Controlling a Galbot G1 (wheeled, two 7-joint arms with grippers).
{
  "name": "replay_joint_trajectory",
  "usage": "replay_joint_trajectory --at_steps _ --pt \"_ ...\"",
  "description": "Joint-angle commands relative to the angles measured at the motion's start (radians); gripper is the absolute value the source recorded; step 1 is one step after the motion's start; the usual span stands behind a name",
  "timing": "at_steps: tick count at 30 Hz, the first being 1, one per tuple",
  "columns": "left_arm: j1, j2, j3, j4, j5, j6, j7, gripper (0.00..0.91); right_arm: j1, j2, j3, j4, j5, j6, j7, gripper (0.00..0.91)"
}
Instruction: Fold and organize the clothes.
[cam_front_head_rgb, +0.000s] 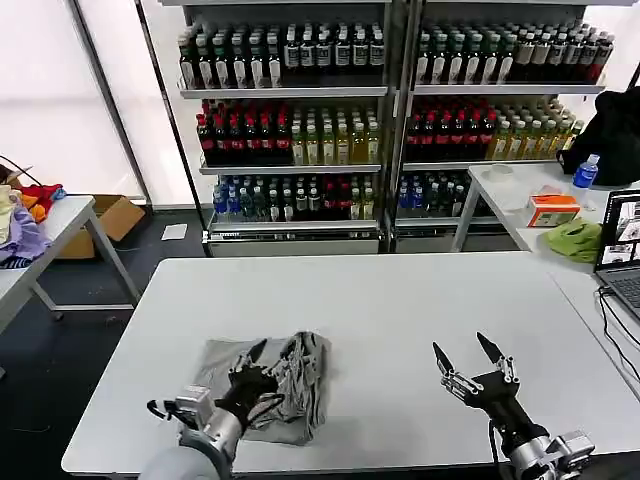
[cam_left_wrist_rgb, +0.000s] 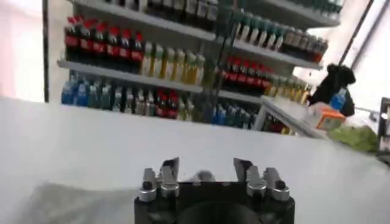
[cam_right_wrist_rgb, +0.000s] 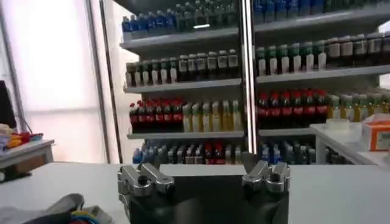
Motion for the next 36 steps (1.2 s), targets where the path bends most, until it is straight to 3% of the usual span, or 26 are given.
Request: replay_joint_trajectory --at_steps 1,11,18,21,22,23,24,36 --pt "0.094 0.087 -0.351 0.083 0.063 0.07 0.118 0.907 0.007 -0.002 -0.007 -0.008 -0.003 0.002 0.0 0.907" --pt "0.11 -0.033 -0.24 0.285 0.185 0.049 0.066 0.907 0.006 -0.001 -0.007 0.007 -0.013 -0.006 0.0 0.907" --pt "0.105 -0.046 -0.251 0.314 0.232 0.001 0.075 0.907 0.009 -0.011 0.005 0.009 -0.009 -0.01 0.001 0.907" --pt "0.128 -0.057 -0.246 0.291 0.218 -0.002 0.084 0.433 0.018 -0.01 -0.001 0.005 -0.009 -0.013 0.002 0.907" --pt "0.129 -0.062 -0.244 0.29 0.216 -0.002 0.084 0.161 0.024 -0.009 -0.004 0.002 -0.01 -0.015 0.002 0.907" --pt "0.13 -0.074 -0.241 0.285 0.216 -0.004 0.092 0.06 0.029 -0.008 -0.009 0.0 -0.011 -0.017 0.002 0.907" --pt "0.13 -0.079 -0.237 0.283 0.217 -0.008 0.095 0.01 0.035 -0.006 -0.017 -0.001 -0.012 -0.02 0.003 0.907" --pt "0.096 -0.132 -0.237 0.308 0.215 -0.05 0.155 0.0 0.026 -0.009 -0.012 -0.006 -0.007 -0.016 -0.003 0.907"
